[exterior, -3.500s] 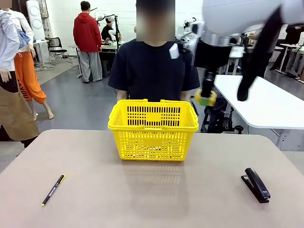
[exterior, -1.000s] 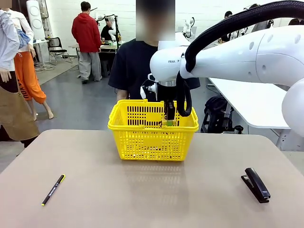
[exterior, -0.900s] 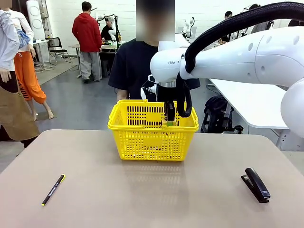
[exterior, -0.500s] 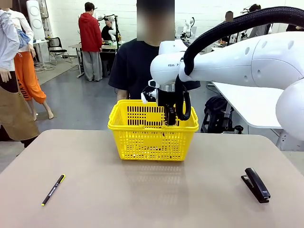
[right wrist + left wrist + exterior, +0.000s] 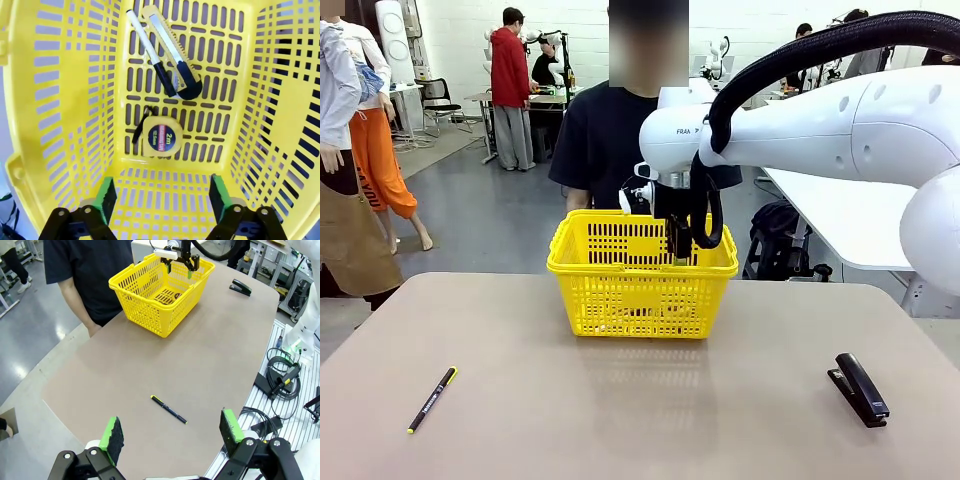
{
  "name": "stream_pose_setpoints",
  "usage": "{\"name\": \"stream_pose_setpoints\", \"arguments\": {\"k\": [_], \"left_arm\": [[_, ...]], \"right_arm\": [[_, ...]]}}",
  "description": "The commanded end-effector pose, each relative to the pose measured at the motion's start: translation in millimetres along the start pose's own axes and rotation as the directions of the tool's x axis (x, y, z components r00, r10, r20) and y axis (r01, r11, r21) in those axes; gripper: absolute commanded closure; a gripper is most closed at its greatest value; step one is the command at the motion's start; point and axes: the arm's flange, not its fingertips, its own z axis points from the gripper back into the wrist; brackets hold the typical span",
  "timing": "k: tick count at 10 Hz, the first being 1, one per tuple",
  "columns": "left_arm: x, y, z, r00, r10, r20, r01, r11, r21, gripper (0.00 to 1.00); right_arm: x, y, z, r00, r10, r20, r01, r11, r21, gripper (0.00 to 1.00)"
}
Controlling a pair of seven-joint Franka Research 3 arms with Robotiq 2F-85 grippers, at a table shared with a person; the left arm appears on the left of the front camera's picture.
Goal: Place the items the person wants into the basket.
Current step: Pick up the item the person points to and place it in the Market Basket.
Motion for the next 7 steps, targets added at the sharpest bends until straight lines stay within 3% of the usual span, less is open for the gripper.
{"name": "stream_pose_setpoints", "arguments": {"k": [1, 5, 7], "left_arm": [[-1.1, 1.8, -0.3, 1.000, -0.017, 0.016, 0.017, 1.000, 0.000, 0.00], [-1.1, 1.8, -0.3, 1.000, -0.017, 0.016, 0.017, 1.000, 0.000, 0.00], [-1.1, 1.8, -0.3, 1.000, -0.017, 0.016, 0.017, 1.000, 0.000, 0.00]], "right_arm": [[-3.8, -2.9, 7.4, 0.999, 0.020, 0.036, -0.021, 1.000, 0.016, 0.00], [-11.1, 14.0, 19.9, 0.998, 0.039, 0.044, -0.038, 0.999, -0.016, 0.00], [-36.2, 54.9, 50.5, 0.997, -0.015, 0.073, 0.024, 0.992, -0.127, 0.00]]}}
